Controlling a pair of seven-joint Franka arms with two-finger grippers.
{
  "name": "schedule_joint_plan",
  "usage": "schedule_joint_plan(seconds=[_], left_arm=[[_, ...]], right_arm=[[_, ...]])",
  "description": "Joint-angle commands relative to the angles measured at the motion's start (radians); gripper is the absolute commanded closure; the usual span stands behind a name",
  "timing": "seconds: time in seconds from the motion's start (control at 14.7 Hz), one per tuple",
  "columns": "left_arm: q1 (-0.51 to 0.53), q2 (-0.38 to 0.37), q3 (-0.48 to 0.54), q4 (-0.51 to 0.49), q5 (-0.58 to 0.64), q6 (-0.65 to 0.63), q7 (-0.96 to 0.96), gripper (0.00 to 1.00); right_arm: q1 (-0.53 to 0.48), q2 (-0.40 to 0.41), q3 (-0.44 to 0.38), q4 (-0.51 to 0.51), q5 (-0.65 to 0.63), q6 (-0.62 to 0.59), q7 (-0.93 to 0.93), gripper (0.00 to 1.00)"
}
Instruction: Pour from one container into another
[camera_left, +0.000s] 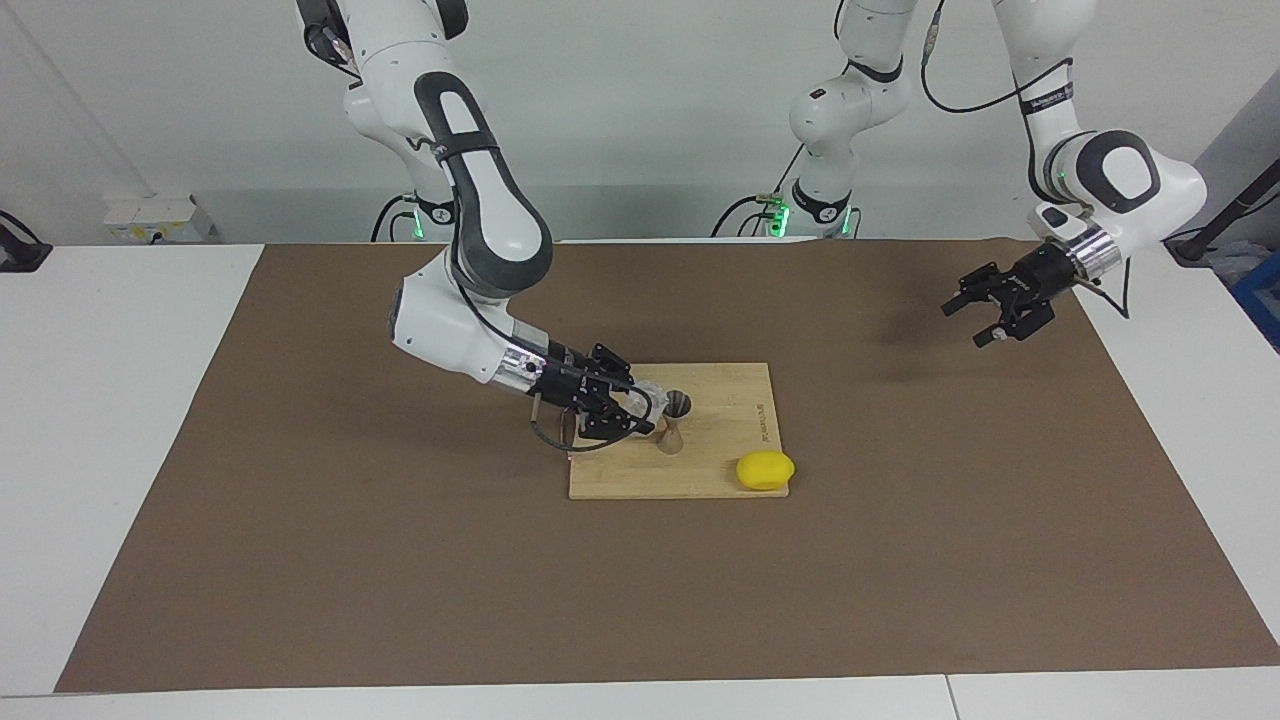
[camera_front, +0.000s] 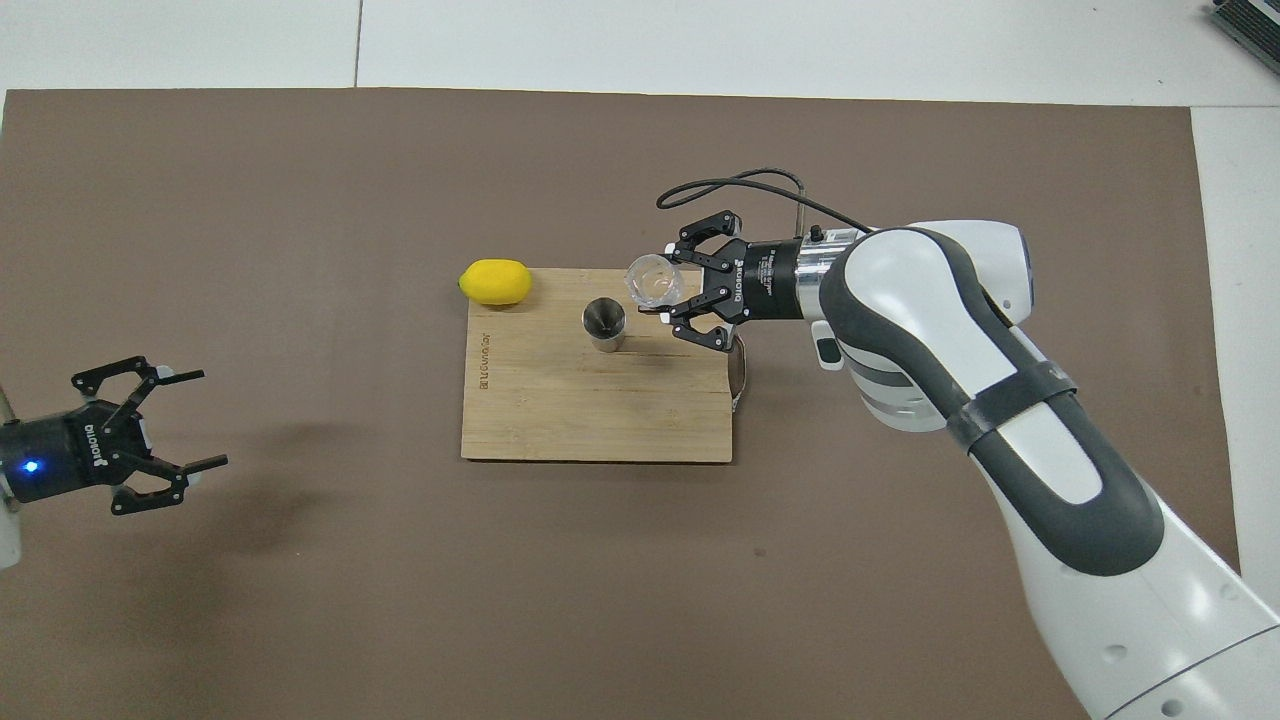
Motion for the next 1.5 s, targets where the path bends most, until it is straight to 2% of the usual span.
schedule_joint_plan(seconds=[0.0, 0.27, 0.75, 0.95, 1.16, 1.43], left_arm=[[0.016, 0.004, -0.009, 0.058, 0.085, -0.024, -0.025, 0.00], [-0.015, 0.001, -0.012, 0.156, 0.187, -0.022, -0.140, 0.00], [-0.180, -0.006, -0.017, 0.343, 0.395, -0.027, -0.543, 0.00], [-0.242, -0.014, -0.021, 0.411, 0.487, -0.076, -0.710, 0.00], [-0.307, -0.028, -0.023, 0.463, 0.573, -0.116, -0.896, 0.00], [-0.358, -0.062, -0.024, 0.480, 0.687, -0.170, -1.206, 0.00]], right_arm=[[0.015, -0.010, -0.007, 0.007, -0.041, 0.014, 0.047, 1.00], [0.025, -0.013, -0.010, 0.007, -0.086, 0.028, 0.078, 1.00], [0.033, -0.021, -0.012, 0.016, -0.167, 0.028, 0.138, 1.00], [0.035, -0.028, -0.012, 0.014, -0.209, 0.028, 0.156, 1.00], [0.045, -0.030, -0.012, 0.014, -0.219, 0.027, 0.156, 1.00], [0.062, -0.030, -0.012, 0.016, -0.272, 0.027, 0.181, 1.00]])
